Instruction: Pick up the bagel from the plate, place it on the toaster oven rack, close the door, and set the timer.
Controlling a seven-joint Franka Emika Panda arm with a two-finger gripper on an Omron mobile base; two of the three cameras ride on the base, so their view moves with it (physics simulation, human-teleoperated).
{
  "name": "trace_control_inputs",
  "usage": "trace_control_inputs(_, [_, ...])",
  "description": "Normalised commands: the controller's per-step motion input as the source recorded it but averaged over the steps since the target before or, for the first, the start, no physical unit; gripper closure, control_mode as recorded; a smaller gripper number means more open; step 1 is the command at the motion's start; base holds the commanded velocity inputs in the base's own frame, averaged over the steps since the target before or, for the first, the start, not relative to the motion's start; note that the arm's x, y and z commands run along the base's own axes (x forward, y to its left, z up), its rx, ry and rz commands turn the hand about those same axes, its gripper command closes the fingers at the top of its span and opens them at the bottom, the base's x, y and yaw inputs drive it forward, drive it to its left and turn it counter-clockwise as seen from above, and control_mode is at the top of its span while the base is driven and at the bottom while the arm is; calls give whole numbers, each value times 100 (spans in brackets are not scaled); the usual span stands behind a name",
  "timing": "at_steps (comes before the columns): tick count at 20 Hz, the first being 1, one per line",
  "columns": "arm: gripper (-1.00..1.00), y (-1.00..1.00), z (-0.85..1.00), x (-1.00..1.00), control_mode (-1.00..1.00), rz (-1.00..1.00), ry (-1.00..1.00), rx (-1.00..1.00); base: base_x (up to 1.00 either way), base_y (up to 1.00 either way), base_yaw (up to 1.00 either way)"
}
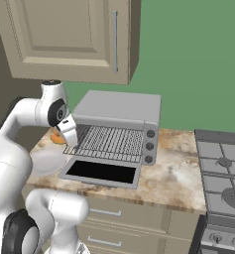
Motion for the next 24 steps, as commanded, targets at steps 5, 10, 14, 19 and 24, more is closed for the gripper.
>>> trace_control_inputs(5, [100,-45,0,57,-100,8,1,-2,0,0,0])
trace_control_inputs(10, [100,-45,-1,54,-100,12,5,-2,0,0,0])
trace_control_inputs(14, [100,-34,-21,33,-100,15,6,-4,0,0,0])
trace_control_inputs(19, [100,-26,-36,32,-100,17,10,-4,0,0,0])
trace_control_inputs(24, [100,-24,-29,42,-100,19,12,-2,0,0,0])
